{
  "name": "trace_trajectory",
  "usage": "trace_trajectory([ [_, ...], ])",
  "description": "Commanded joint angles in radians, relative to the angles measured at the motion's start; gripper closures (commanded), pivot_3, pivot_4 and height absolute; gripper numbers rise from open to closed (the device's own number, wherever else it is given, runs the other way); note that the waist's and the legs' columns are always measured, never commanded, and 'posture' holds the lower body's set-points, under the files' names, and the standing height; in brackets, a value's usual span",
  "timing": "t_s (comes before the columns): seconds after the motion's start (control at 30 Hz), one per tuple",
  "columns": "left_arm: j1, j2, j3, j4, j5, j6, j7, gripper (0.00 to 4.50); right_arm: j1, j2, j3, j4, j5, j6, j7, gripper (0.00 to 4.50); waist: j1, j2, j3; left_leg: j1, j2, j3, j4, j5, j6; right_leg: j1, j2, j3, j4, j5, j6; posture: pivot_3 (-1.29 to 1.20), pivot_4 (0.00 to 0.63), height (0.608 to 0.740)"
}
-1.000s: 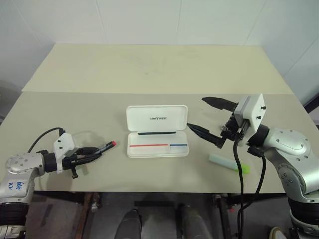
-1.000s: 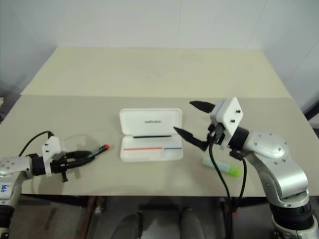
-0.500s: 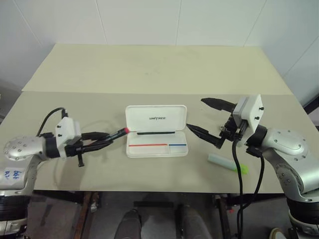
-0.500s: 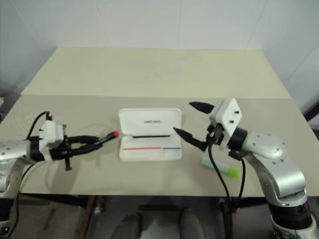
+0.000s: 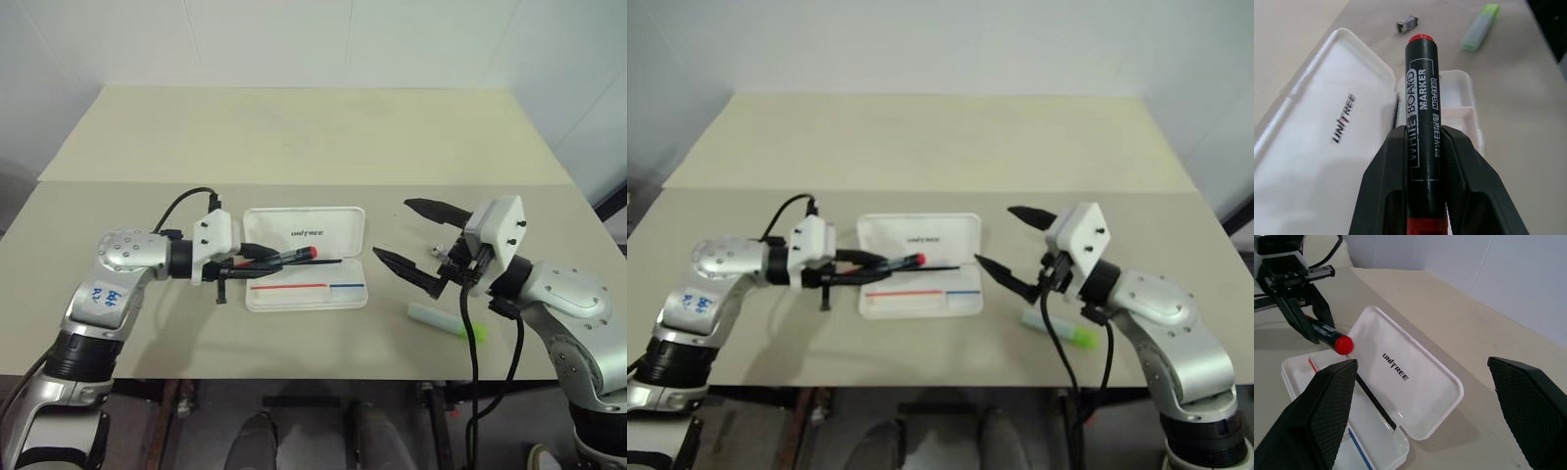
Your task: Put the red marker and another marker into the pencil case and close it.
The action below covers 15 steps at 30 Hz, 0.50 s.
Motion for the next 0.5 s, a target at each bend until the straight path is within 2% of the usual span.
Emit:
trace_trajectory([
  [0.03,-0.03,-0.034,-0.035,0.028,0.052,-0.007,0.035,3.98,0.02,-0.016,-0.052,-0.065,0.009,0.006,-0.023,0.0,-0.001,0.0,0.0,0.0,0.0,0.0,0.0,0.0,0.0,0.0,0.0,0.0,0.0,0.0,0.0,0.0,0.15,0.74],
  [0.3,-0.04,-0.083,-0.065,0.091,0.098,-0.04,0.054,3.98,0.087,-0.046,-0.063,-0.093,-0.003,0.009,-0.011,0.0,-0.001,-0.001,0.001,0.0,0.0,0.0,0.0,0.0,0.0,0.0,0.0,0.0,0.0,0.0,0.0,0.0,0.15,0.74],
  [0.5,-0.045,-0.103,-0.094,0.111,0.129,-0.065,0.039,3.98,0.078,-0.058,-0.064,-0.101,0.012,0.018,-0.007,0.0,-0.001,-0.002,0.001,0.0,0.0,0.0,0.0,0.0,0.0,0.0,0.0,0.0,0.0,0.0,0.0,0.0,0.15,0.74],
])
